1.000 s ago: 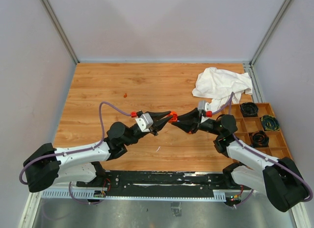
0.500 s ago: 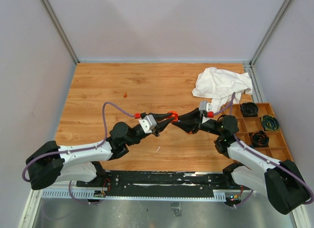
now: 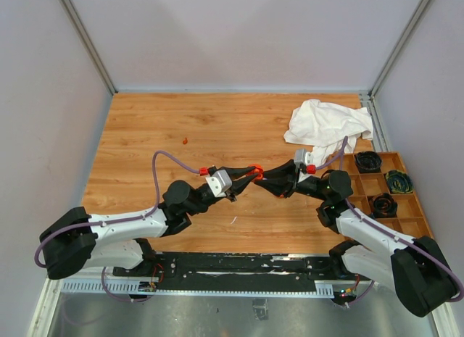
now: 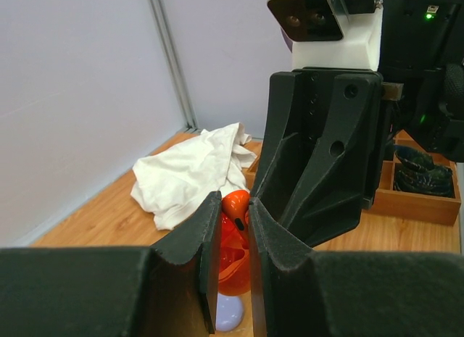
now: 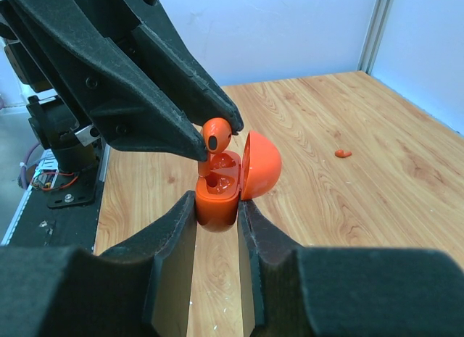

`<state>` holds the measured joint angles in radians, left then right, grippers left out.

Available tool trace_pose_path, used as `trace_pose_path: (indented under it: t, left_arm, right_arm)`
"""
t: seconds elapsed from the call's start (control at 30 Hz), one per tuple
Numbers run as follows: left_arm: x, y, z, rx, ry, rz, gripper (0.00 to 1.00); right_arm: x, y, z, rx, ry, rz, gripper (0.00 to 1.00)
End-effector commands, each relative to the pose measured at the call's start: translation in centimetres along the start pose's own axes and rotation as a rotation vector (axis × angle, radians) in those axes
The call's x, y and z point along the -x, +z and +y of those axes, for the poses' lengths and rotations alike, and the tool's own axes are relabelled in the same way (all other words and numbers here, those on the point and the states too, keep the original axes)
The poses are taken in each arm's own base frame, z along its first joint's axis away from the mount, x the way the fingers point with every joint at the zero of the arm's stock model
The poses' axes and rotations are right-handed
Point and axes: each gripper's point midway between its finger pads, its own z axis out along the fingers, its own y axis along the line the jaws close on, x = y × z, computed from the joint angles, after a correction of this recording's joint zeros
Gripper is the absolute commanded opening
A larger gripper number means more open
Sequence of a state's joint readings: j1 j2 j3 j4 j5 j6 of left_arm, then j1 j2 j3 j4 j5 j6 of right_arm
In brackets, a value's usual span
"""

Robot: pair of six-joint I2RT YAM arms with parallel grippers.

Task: Insert the wireless bluetooth earbuds into the charging case
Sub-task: Place the earbud in the charging case.

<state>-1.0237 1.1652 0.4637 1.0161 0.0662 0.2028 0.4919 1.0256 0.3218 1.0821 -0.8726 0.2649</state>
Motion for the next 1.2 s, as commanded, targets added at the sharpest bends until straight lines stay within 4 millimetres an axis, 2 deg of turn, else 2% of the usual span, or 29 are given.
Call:
trace_pose_path:
  t: [0.0,0.37,0.57,0.7,1.0,1.17]
  left_arm:
    - [1.3,0.5,0.1,0.008,0.024,-0.047,0.08]
    - [0.9,0.5,0.0,0.002,0.038,-0.038,0.07]
    - [0.0,0.4,-0.3,-0.013,0.04,-0.004,0.09]
    - [0.1,0.4,-0.3,-0.013,0.039,-0.003,0.19]
    - [0.8,0.6,-0.2,-0.009,0.009,0.006,0.55]
    - [0.8,0.5,1.4,0.083,-0.03,0.042,0.64]
  right_arm:
    - [1.2,0.5,1.7,0.065,-0.032,-0.038,0.01]
    - [1.3,0.4,1.7,0.061,-0.034,-0.038,0.01]
    - [1.4,0.4,1.7,0.06,-0.036,-0.04,0.01]
    - [1.4,0.4,1.7,0.061,-0.036,-0.04,0.01]
    - [1.0,0.4,1.5,0.05,-0.031,-0.031,0.01]
    - [0.2,0.2,0.9,0.019,-0.032,-0.002,0.01]
